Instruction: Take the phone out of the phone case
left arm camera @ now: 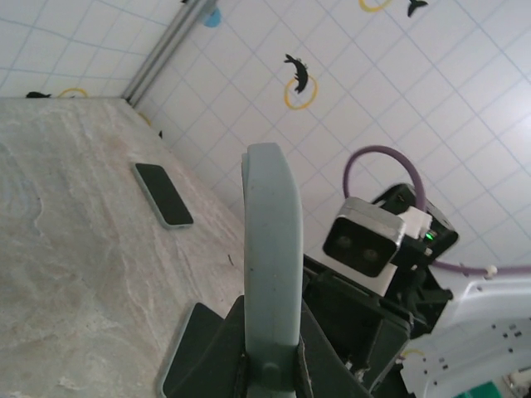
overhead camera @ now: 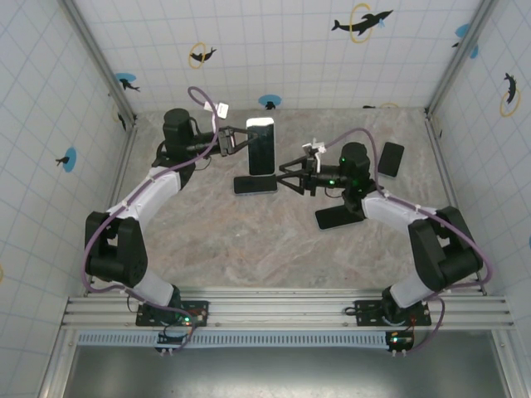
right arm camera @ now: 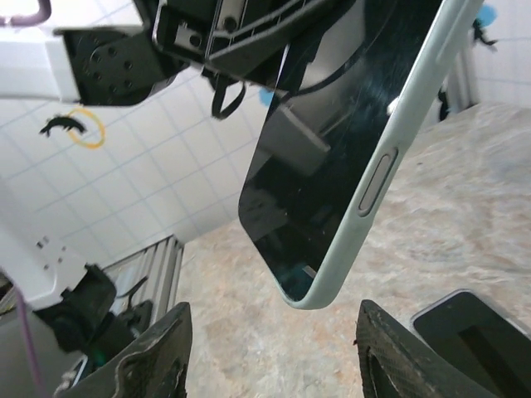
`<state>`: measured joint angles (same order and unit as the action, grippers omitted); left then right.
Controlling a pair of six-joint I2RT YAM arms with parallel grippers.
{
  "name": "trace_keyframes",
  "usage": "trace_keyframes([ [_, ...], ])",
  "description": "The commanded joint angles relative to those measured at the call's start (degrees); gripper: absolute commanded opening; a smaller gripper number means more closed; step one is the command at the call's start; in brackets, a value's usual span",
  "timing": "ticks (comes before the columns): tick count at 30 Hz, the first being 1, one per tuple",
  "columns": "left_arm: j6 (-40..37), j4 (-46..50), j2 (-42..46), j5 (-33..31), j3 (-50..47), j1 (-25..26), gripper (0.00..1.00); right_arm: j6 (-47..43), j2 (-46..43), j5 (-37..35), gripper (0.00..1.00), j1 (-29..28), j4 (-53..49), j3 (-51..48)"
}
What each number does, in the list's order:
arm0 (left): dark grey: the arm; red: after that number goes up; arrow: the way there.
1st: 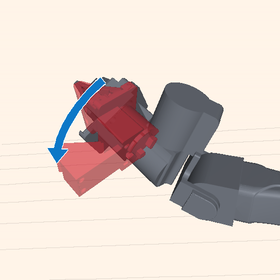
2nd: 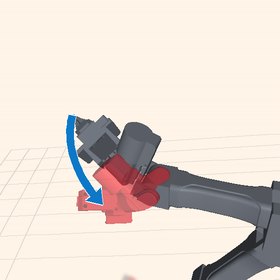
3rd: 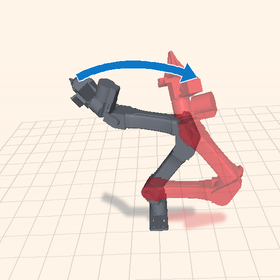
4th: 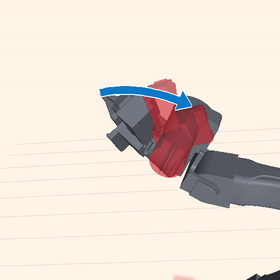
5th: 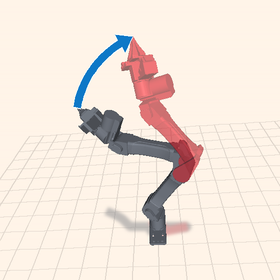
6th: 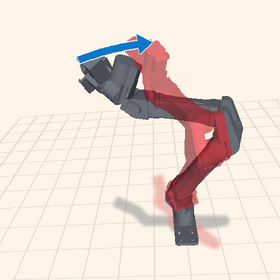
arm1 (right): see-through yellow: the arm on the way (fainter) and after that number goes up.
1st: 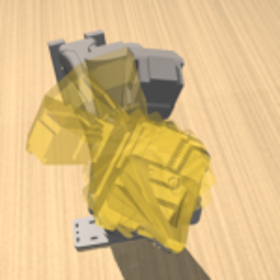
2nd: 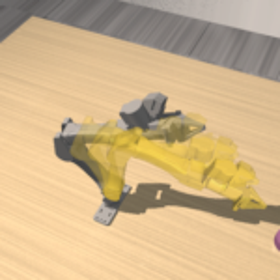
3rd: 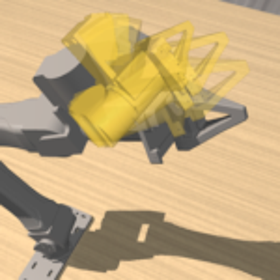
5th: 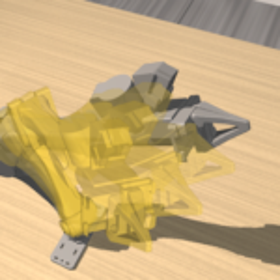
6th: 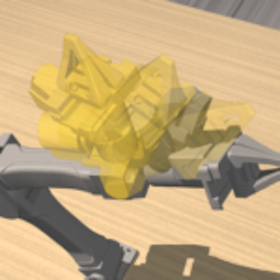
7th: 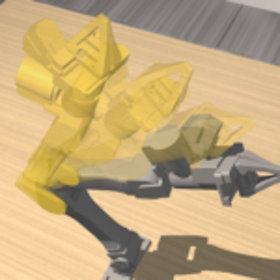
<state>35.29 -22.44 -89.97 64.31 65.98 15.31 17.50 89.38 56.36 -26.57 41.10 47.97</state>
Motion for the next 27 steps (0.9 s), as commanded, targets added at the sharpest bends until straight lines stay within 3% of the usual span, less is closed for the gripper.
trace_keyframes([
  [1, -4.31, -4.20, 2.80, 5.25, 1.40, -0.32, 0.02, -7.91, 2.81, 8.30, 0.50, -0.35, -4.57, 5.03],
  [11, -6.66, -1.81, 3.71, 6.39, 0.47, -0.44, 0.04, -15.00, 8.06, 14.42, 0.39, -1.60, -10.53, 11.28],
  [27, -5.26, -2.51, 2.96, 7.10, 0.30, -0.32, 0.03, -14.24, 12.02, 15.35, 0.25, -2.62, -10.14, 15.91],
])
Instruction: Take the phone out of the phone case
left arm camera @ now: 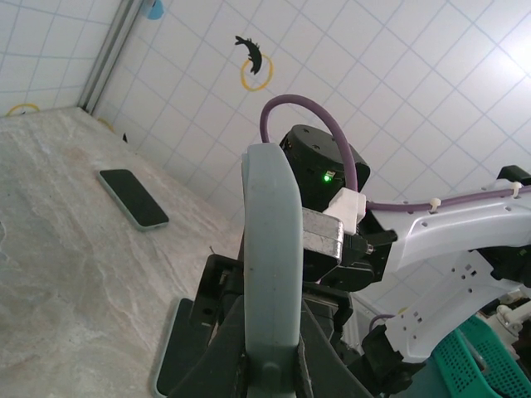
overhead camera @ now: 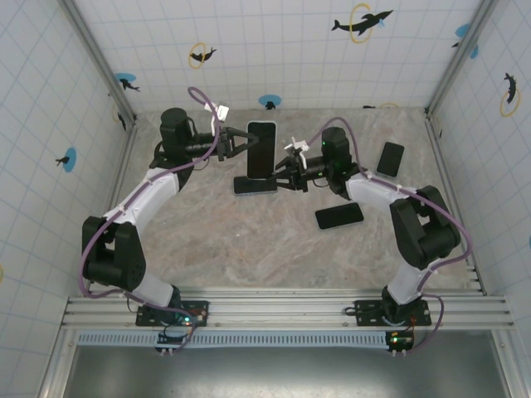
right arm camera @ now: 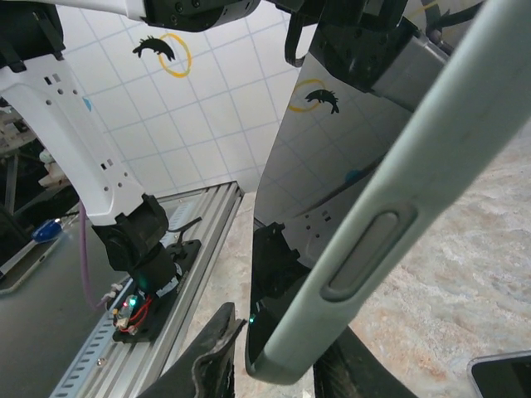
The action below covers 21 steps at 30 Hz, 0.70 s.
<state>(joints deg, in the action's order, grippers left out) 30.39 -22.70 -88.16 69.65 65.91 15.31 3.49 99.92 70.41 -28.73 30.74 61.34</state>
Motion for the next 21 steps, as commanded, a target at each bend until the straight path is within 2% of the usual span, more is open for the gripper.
trace_keyframes([
  [1, -0.33, -2.22, 1.08, 1.72, 0.44, -0.46, 0.03, -0.23, 1.73, 1.55, 0.23, -0.45, 0.11, 2.73],
  [14, 1.53, -4.02, 0.34, 2.29, 0.27, -0.46, 0.02, -0.10, 1.95, 3.02, 0.21, -0.82, 0.50, 2.64],
  [21, 3.63, -4.31, 0.14, 2.53, -0.08, -0.44, 0.01, -1.18, 1.71, 2.02, 0.09, -0.38, 0.18, 2.56],
])
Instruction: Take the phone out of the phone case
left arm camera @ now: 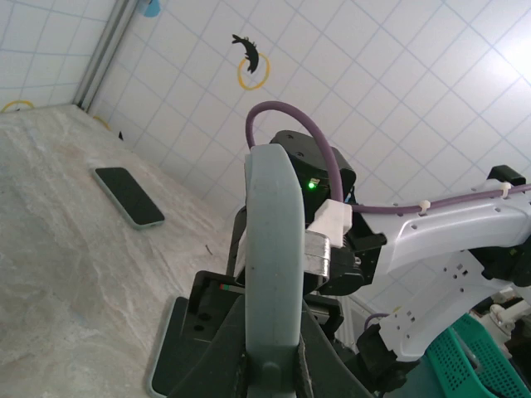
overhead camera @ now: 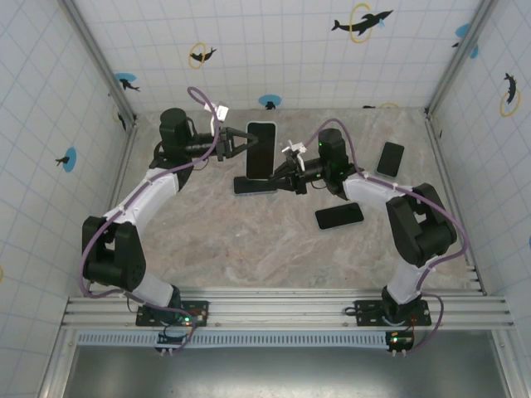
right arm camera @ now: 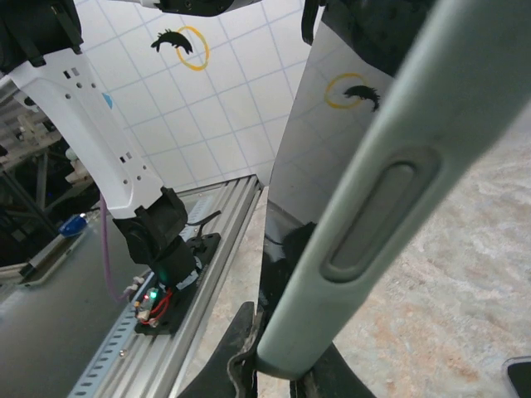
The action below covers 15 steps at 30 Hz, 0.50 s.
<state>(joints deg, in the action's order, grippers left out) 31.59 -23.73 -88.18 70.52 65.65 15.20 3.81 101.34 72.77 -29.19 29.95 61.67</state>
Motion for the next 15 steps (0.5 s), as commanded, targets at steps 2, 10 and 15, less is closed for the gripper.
trace_keyframes([
  [2, 5.30, -4.19, -0.18, 2.02, 0.27, -0.25, 0.01, -4.47, -0.16, -1.74, 0.06, 0.16, -1.35, 2.14],
  [10, 11.71, -5.02, 0.51, 2.95, -1.05, 0.72, 0.00, -19.90, -3.32, -13.08, 0.01, 0.16, -11.65, 2.31],
  [15, 10.57, -1.76, 1.76, 2.53, -1.00, 2.61, 0.00, -19.82, -2.90, -15.98, 0.00, 1.19, -10.36, 3.54],
])
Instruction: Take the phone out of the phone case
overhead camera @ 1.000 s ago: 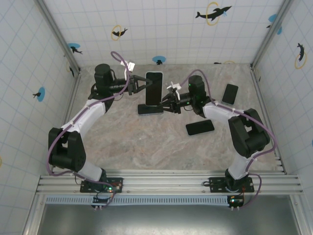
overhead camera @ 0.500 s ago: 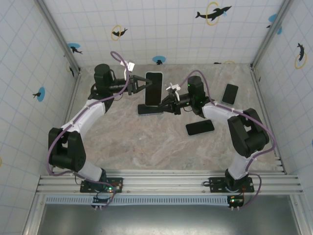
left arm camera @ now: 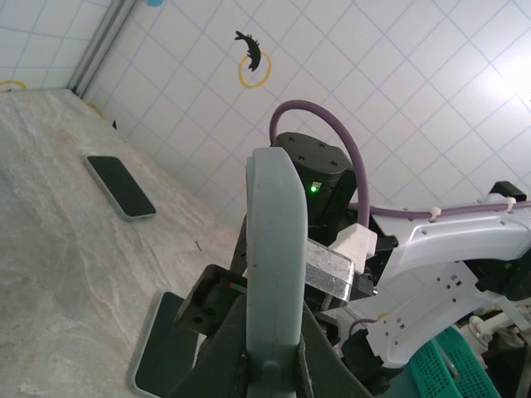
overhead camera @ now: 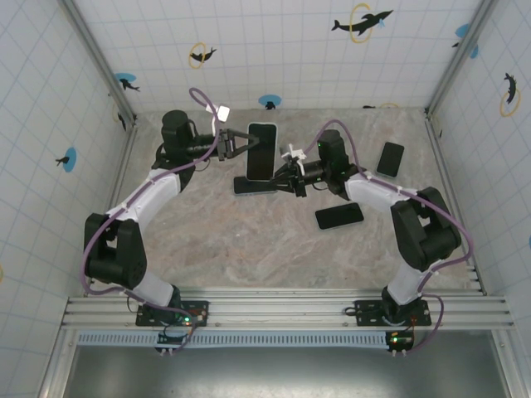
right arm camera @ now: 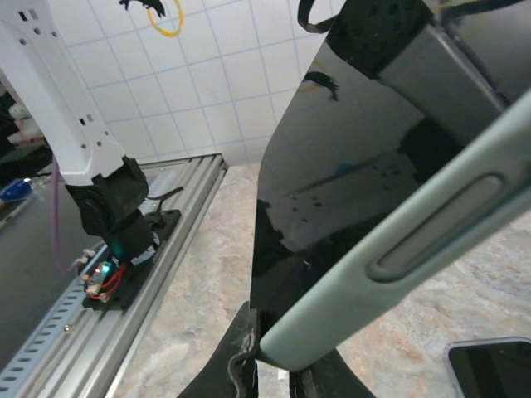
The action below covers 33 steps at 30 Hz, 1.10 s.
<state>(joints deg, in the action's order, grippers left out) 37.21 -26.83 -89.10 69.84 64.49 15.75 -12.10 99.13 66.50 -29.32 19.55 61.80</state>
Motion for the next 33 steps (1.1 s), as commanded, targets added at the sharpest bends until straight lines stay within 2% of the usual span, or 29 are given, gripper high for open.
trace_keyframes([
  [1, 5.29, 1.28, 2.77, 3.12, 0.16, 2.15, 0.00, -3.82, -0.76, -10.07, 0.00, 1.45, 0.36, 3.50],
  [10, 7.32, -1.79, 2.36, 3.59, 0.09, 3.09, 0.00, -1.81, -1.39, -10.25, 0.00, 1.35, 2.84, 3.60],
  [17, 10.52, -5.34, 2.02, 3.70, -0.06, 3.83, 0.00, -3.13, -2.93, -17.02, 0.00, 1.05, 4.92, 1.68],
  [23, 8.07, -3.01, 1.64, 1.39, -0.07, 3.79, 0.00, 4.87, -4.15, -10.51, 0.01, 1.89, 13.37, -1.06],
  [26, 5.13, -0.20, 1.32, -0.21, 0.62, 3.87, 0.00, 9.14, -5.11, -7.96, 0.07, 2.05, 17.89, -3.01],
  [30, 4.40, 0.64, 0.52, -1.36, 0.90, 3.76, 0.00, 12.97, -5.79, -4.22, 0.27, 1.96, 19.99, -3.87],
  [33, 4.78, -0.06, 0.30, -1.80, 1.08, 3.77, 0.00, 14.53, -5.94, -3.30, 0.30, 1.90, 20.18, -3.97],
])
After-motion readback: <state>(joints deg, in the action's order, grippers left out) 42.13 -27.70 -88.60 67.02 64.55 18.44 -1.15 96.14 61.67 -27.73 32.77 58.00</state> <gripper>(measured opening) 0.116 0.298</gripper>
